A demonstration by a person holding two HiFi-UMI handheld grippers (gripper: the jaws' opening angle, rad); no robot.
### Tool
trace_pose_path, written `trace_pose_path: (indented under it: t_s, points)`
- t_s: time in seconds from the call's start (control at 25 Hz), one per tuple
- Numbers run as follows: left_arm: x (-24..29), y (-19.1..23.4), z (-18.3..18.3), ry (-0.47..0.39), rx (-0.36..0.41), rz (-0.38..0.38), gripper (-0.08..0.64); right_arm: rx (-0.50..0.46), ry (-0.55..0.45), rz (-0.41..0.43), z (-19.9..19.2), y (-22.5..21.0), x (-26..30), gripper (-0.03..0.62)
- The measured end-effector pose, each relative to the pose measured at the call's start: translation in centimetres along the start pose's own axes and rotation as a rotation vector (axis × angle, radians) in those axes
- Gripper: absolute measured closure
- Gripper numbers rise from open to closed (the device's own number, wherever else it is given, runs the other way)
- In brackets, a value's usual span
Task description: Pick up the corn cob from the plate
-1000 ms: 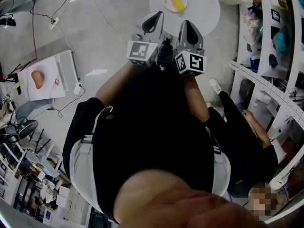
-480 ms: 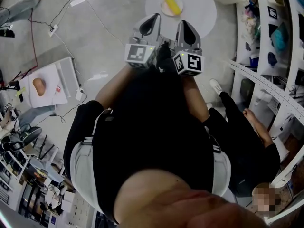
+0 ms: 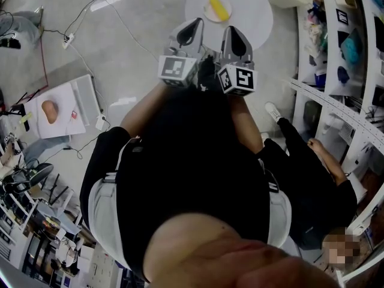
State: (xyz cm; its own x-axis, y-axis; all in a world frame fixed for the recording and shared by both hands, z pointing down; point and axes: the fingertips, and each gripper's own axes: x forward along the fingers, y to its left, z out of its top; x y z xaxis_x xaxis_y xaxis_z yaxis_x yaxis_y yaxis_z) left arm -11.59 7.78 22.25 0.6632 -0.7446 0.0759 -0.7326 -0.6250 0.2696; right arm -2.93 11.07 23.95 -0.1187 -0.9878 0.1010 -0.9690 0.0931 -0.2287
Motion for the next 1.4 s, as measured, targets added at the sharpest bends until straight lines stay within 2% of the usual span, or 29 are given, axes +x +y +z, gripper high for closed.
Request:
trace_pose_path:
  t_s: [0.36,1.4]
  points:
    - [1.0,-0.2,-0.5,0.014,-0.006,-0.007,0.555,0.013,0.027,-0.017,-1.0,-1.3,0.6,0.584]
    - [7.8,2.5,-4.2,0.109,-0.064,0.02,0.555,0.062,0.189,-0.038,-7.7,-6.5,7.2,0.584]
